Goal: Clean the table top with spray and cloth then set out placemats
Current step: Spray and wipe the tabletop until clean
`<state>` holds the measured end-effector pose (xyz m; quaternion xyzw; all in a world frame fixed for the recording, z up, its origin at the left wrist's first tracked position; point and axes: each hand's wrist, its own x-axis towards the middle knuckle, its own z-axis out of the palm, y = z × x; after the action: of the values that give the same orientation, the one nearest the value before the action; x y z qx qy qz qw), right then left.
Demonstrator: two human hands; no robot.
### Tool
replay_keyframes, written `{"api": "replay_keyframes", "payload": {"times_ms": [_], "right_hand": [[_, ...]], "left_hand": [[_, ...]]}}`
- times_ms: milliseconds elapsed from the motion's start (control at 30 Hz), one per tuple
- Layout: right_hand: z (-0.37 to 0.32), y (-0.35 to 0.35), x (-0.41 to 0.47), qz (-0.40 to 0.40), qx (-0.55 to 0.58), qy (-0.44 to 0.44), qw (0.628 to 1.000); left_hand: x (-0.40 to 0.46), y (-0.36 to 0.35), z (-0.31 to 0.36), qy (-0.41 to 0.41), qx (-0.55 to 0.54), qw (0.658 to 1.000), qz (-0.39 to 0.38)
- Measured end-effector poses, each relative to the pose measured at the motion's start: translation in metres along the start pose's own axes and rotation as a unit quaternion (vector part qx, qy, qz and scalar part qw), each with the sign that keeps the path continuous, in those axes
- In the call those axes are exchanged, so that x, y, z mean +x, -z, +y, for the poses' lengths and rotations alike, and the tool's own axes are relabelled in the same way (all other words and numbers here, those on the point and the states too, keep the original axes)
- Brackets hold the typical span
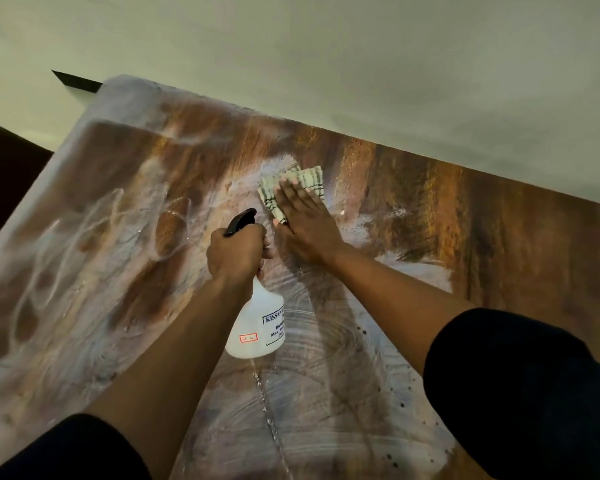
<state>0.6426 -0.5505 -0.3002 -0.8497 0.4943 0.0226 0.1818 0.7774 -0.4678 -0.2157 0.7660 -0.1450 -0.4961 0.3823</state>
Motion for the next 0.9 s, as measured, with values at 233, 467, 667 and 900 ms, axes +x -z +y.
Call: {"api": "replay_keyframes", "payload": {"times_ms": [233,467,667,900], "right_hand": [[0.082,0.019,-0.064,0.007,0.021,-0.073,0.997],[0.154,0.029,-0.116,0.035,0.034,-0.273,0.961],[0.097,0.021,-0.090,0.016,0.057,-0.236,0.970],[0.004,-0.012,-0.076,-0.032,0.018,0.013,0.999]], "left_hand": [[-0.028,-0.010,-0.009,-0.002,0.014,1.000,0.007],[-0.052,-0.022,-0.016,-0.021,0.015,1.000,0.006],[-0.065,-0.017,-0.017,-0.031,0.006,0.999,0.015],[-0.055,0.003,-0.008,-0.025,0.012,0.999,0.025]]}}
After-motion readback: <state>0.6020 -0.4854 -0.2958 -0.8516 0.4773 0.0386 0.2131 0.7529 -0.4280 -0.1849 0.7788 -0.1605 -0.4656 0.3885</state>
